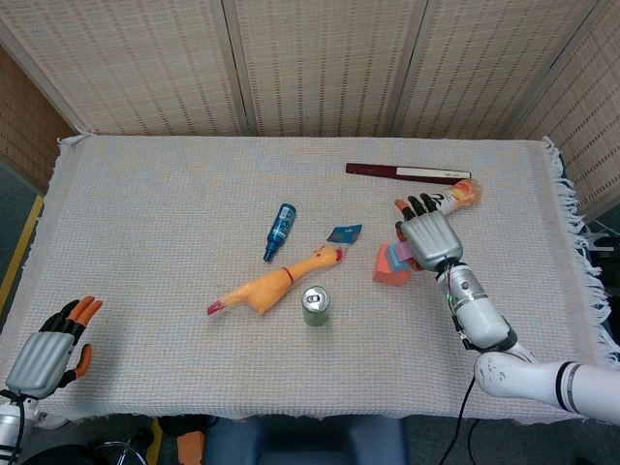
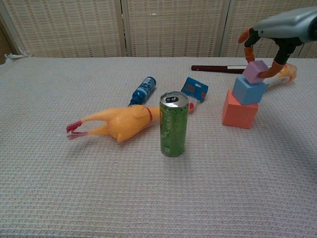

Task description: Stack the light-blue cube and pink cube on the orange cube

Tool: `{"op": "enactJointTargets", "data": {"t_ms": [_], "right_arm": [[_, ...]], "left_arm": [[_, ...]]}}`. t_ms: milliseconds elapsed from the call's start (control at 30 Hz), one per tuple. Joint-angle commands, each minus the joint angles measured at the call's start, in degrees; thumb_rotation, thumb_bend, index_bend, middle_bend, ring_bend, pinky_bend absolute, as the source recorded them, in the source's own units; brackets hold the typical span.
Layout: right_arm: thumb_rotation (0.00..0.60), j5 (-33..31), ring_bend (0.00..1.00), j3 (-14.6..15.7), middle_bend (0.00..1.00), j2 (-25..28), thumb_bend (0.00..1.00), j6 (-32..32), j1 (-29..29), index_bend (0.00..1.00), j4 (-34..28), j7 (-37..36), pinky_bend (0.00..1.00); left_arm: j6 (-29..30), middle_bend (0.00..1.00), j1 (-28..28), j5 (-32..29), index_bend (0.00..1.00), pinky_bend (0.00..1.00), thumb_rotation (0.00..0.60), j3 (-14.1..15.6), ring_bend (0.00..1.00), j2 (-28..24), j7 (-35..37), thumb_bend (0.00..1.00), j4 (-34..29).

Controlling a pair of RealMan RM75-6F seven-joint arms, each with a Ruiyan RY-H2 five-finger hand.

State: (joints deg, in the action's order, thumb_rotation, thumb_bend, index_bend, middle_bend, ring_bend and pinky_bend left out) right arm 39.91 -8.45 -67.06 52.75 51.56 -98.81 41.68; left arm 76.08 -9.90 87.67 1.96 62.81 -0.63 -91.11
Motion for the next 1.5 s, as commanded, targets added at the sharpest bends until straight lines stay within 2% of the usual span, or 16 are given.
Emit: {"op": "enactJointTargets", "data": {"t_ms": [33, 967, 1100, 1400, 1500], "right_arm": [[0.600, -0.2, 0.00, 0.3, 0.05, -0.1, 0.26, 0.2, 0.3, 0.56, 0.1, 0.0, 0.05], [0.600, -1.4, 0.00, 2.9, 0.05, -0.6, 0.26, 1.2, 2.0, 0.54, 0.5, -0.2, 0.05], [0.600, -1.5, 0.00, 3.1, 0.05, -0.6, 0.26, 1.4, 2.2, 0.49, 0.4, -0.3, 0.05], [0.600, -1.4, 0.00, 3.6, 0.05, -0.8, 0.26, 3.4, 2.3, 0.27, -0.3, 0.8, 0.05], [0.600, -1.9, 0.00, 3.6, 0.05, -0.5, 0.26, 4.0, 2.3, 0.25, -1.1, 1.0, 0.05]], "left_arm": [[-0.1, 0.00, -0.1, 0.0, 0.00, 0.17, 0.600, 0.0, 0.02, 0.0, 0.0, 0.65, 0.0], [-0.4, 0.00, -0.2, 0.0, 0.00, 0.17, 0.600, 0.1, 0.02, 0.2, -0.4, 0.65, 0.1], [-0.5, 0.00, -0.2, 0.0, 0.00, 0.17, 0.600, 0.2, 0.02, 0.1, -0.4, 0.65, 0.1], [-0.5, 0.00, -0.2, -0.4, 0.00, 0.18, 0.600, 0.1, 0.02, 0.2, -0.6, 0.65, 0.0], [-0.4, 0.00, -0.2, -0.4, 0.00, 0.18, 0.600, 0.0, 0.02, 0.1, -0.4, 0.65, 0.0]]}}
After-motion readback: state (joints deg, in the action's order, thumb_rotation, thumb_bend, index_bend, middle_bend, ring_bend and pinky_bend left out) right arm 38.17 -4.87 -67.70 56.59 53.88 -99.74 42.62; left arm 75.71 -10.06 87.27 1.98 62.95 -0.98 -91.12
